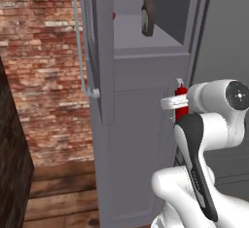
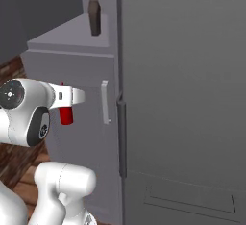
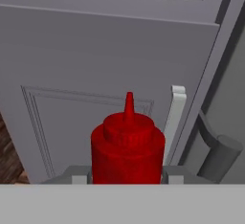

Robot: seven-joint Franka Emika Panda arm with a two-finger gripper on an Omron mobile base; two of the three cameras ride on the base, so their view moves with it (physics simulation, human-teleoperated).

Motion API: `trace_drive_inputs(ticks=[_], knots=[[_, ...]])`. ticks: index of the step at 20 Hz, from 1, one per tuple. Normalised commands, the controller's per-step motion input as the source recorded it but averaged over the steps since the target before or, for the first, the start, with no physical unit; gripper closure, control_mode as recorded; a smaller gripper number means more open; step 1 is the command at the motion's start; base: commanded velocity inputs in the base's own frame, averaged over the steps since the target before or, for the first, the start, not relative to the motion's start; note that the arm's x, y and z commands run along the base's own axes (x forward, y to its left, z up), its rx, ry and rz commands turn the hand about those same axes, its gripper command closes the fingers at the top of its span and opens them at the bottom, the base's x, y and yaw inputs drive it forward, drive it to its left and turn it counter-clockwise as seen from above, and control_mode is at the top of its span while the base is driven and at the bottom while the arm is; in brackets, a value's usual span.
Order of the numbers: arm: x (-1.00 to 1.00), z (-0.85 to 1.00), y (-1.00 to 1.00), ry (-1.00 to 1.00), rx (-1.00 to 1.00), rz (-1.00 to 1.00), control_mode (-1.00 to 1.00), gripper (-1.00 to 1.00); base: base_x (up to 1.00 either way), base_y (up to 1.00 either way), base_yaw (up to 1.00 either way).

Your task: Pick the ketchup and syrup bottle from the counter and place them in the cabinet.

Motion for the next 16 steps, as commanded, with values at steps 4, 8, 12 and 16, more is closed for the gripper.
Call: trace_drive_inputs(ticks=[4, 8, 12, 16], knots=[[0.0, 0.0, 0.0, 0.0, 0.0, 0.0, 1.0, 1.0, 0.3, 0.04, 0.0], [0.0, 0.0, 0.0, 0.0, 0.0, 0.0, 1.0, 1.0, 0.28, 0.03, 0.0], [0.0, 0.0, 0.0, 0.0, 0.0, 0.0, 1.0, 1.0, 0.24, 0.0, 0.0], [0.0, 0.0, 0.0, 0.0, 0.0, 0.0, 1.0, 1.0, 0.16, 0.0, 0.0]])
